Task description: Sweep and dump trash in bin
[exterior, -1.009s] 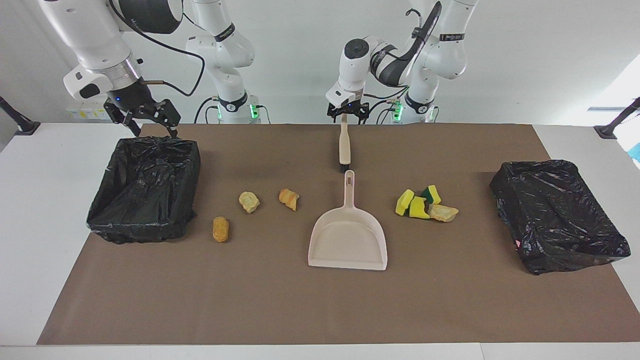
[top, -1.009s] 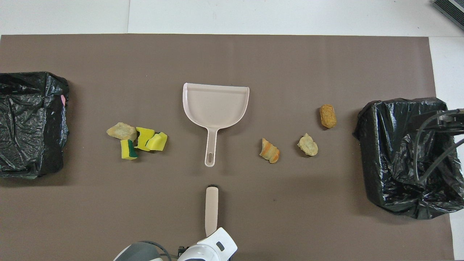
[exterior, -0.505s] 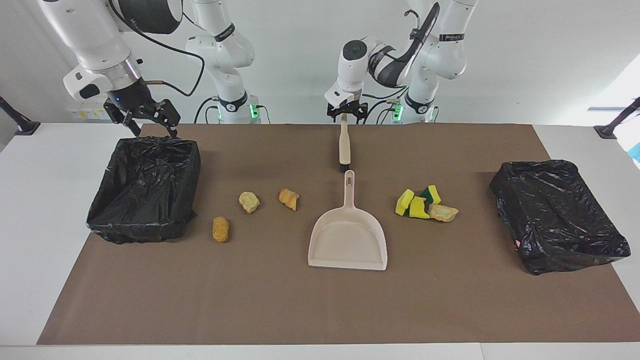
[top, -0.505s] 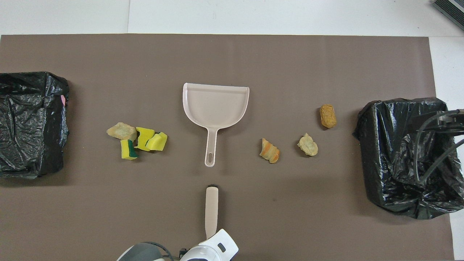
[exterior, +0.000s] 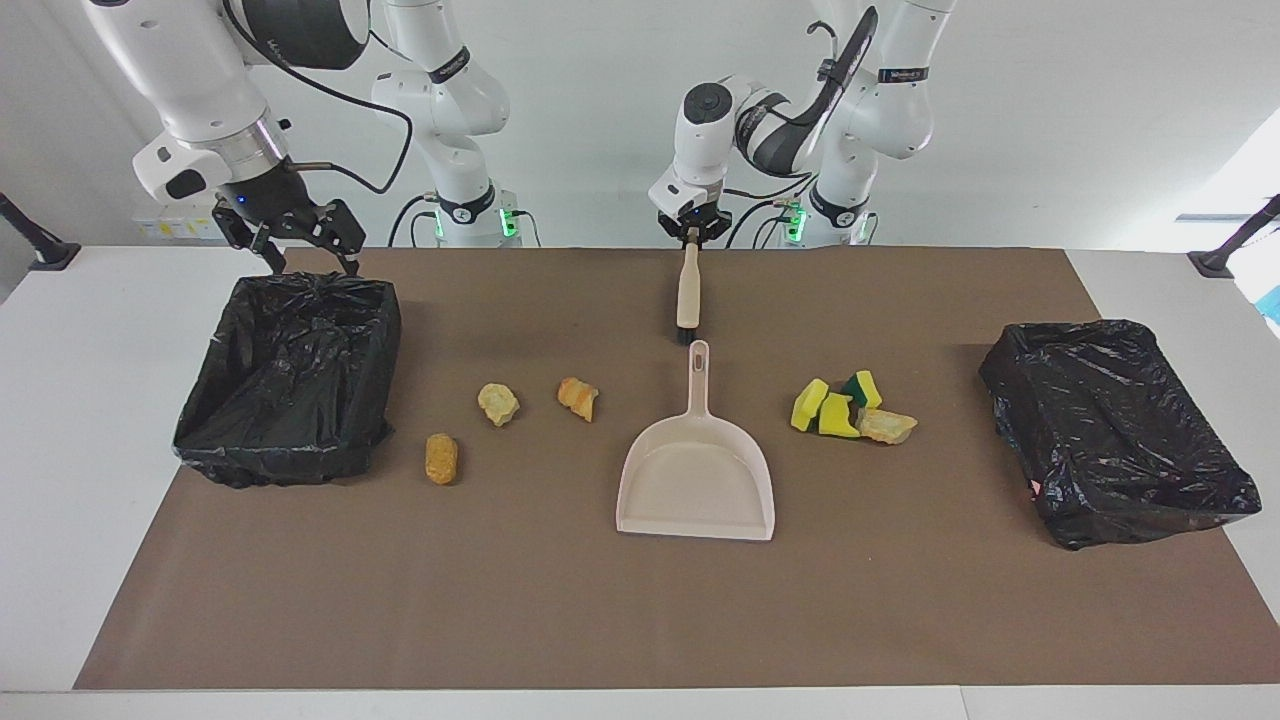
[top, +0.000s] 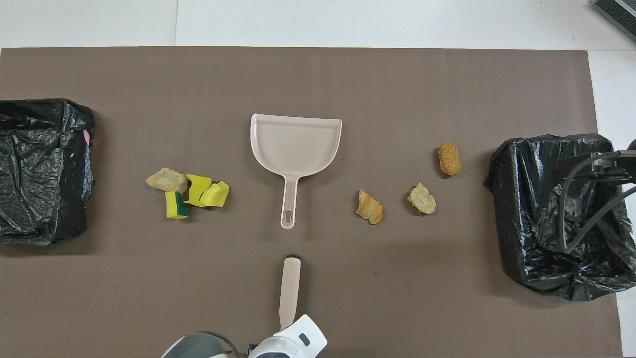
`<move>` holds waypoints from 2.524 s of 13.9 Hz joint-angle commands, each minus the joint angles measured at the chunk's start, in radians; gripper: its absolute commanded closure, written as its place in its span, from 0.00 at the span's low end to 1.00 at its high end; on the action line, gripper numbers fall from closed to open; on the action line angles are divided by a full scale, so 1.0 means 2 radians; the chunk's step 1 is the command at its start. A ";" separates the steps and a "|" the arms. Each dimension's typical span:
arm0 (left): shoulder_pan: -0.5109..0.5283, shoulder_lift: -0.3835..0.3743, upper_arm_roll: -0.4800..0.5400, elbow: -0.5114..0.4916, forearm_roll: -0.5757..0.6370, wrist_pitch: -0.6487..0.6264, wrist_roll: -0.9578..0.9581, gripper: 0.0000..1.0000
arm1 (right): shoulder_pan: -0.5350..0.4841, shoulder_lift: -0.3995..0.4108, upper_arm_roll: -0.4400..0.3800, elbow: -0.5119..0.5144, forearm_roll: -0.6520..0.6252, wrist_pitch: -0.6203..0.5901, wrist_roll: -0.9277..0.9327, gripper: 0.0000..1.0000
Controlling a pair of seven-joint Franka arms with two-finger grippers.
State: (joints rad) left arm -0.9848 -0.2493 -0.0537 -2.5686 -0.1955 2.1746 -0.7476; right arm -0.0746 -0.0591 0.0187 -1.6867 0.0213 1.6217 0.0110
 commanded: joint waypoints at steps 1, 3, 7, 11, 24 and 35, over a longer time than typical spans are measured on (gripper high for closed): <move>0.002 -0.006 0.012 0.035 -0.007 -0.060 0.003 1.00 | 0.018 0.014 0.001 -0.006 0.007 0.022 0.008 0.00; 0.030 -0.024 0.015 0.059 -0.007 -0.116 0.025 1.00 | 0.049 0.040 0.001 -0.005 0.006 0.052 0.044 0.00; 0.125 -0.095 0.019 0.123 -0.007 -0.293 0.120 1.00 | 0.125 0.098 0.001 0.001 0.005 0.108 0.161 0.00; 0.276 -0.091 0.021 0.177 0.011 -0.369 0.265 1.00 | 0.209 0.135 0.001 0.001 0.000 0.191 0.261 0.00; 0.489 0.075 0.022 0.287 0.129 -0.274 0.457 1.00 | 0.372 0.260 0.001 0.045 -0.083 0.267 0.389 0.13; 0.494 0.123 0.021 0.215 0.099 -0.148 0.441 1.00 | 0.391 0.276 0.001 0.044 -0.113 0.280 0.382 0.92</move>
State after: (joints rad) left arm 0.0181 0.0157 -0.0206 -2.0823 0.0293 1.8081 0.1773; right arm 0.7130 0.4908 0.0212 -1.6174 -0.1791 2.1914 0.7607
